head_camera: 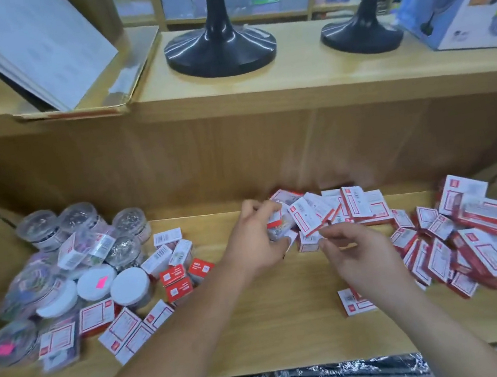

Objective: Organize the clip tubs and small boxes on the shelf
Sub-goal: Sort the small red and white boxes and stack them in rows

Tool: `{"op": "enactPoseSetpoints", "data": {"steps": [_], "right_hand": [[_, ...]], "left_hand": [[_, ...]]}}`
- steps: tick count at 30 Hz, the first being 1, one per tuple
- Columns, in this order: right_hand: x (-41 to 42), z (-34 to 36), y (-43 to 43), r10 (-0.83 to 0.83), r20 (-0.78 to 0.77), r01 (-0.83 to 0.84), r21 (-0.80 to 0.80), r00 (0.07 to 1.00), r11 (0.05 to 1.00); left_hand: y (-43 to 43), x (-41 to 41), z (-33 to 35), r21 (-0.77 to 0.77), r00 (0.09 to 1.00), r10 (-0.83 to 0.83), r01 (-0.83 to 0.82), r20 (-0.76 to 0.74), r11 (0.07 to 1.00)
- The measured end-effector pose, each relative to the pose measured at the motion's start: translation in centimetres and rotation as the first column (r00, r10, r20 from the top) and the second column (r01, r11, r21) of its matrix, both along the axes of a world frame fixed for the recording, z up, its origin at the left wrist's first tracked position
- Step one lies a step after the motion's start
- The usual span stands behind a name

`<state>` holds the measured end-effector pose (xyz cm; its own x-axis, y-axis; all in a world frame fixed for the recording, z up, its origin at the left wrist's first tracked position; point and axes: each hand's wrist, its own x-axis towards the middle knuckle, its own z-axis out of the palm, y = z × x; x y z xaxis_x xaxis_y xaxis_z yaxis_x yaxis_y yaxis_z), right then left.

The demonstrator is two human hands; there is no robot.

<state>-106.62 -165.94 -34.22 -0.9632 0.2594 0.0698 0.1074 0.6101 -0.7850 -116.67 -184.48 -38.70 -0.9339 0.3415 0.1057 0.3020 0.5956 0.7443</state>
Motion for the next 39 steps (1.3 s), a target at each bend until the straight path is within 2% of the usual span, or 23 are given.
{"op": "enactPoseSetpoints", "data": {"steps": [6, 10, 14, 16, 21, 24, 26, 28, 32, 36, 39], "right_hand": [[-1.6, -0.3, -1.4, 0.027, -0.017, -0.028, -0.092, 0.999, 0.995], [-2.0, -0.3, -3.5, 0.118, 0.037, -0.097, -0.364, 0.992, 0.926], [-2.0, -0.1, -5.8, 0.198, 0.189, -0.029, -0.649, 0.962, 0.760], [-2.3, 0.0, -6.5, 0.243, 0.223, -0.017, -0.702, 0.944, 0.712], [-3.0, 1.2, -9.1, 0.285, 0.237, -0.026, -0.727, 0.929, 0.686], [-3.9, 1.3, -10.8, 0.151, 0.225, 0.040, -0.668, 0.963, 0.743], [-4.4, 0.3, -11.4, 0.120, 0.202, -0.010, -0.473, 0.972, 0.881], [-4.4, -0.9, -12.2, 0.206, 0.211, -0.145, -0.272, 0.955, 0.951], [-3.6, -2.5, -13.6, 0.276, 0.234, -0.257, -0.111, 0.932, 0.960], [-3.0, -2.6, -14.0, 0.272, 0.184, -0.279, 0.010, 0.945, 0.960], [-2.2, -2.3, -13.3, 0.307, 0.157, -0.311, 0.004, 0.939, 0.950]], "left_hand": [[-2.0, 3.8, 0.2, 0.228, 0.986, 0.064, -0.028, -0.153, 0.973], [-3.1, 7.7, 0.6, 0.222, 0.979, 0.034, 0.011, -0.200, 0.975], [-4.3, 9.7, 0.7, 0.277, 0.982, 0.079, -0.028, -0.173, 0.960], [-5.0, 10.5, 1.2, 0.266, 0.981, 0.100, -0.052, -0.167, 0.963], [-7.4, 11.3, 2.2, 0.182, 0.988, 0.121, -0.102, -0.100, 0.978], [-10.1, 12.0, 2.1, 0.053, 0.975, 0.202, -0.198, -0.088, 0.979], [-12.2, 12.3, 2.1, -0.017, 0.937, 0.300, -0.308, -0.180, 0.951], [-14.1, 12.0, 2.3, -0.032, 0.874, 0.407, -0.430, -0.264, 0.902], [-17.7, 10.6, 2.3, -0.077, 0.791, 0.505, -0.561, -0.346, 0.824], [-19.9, 9.4, 0.1, -0.231, 0.806, 0.438, -0.550, -0.397, 0.803], [-19.9, 9.6, -0.1, -0.230, 0.796, 0.431, -0.555, -0.425, 0.799]]}}
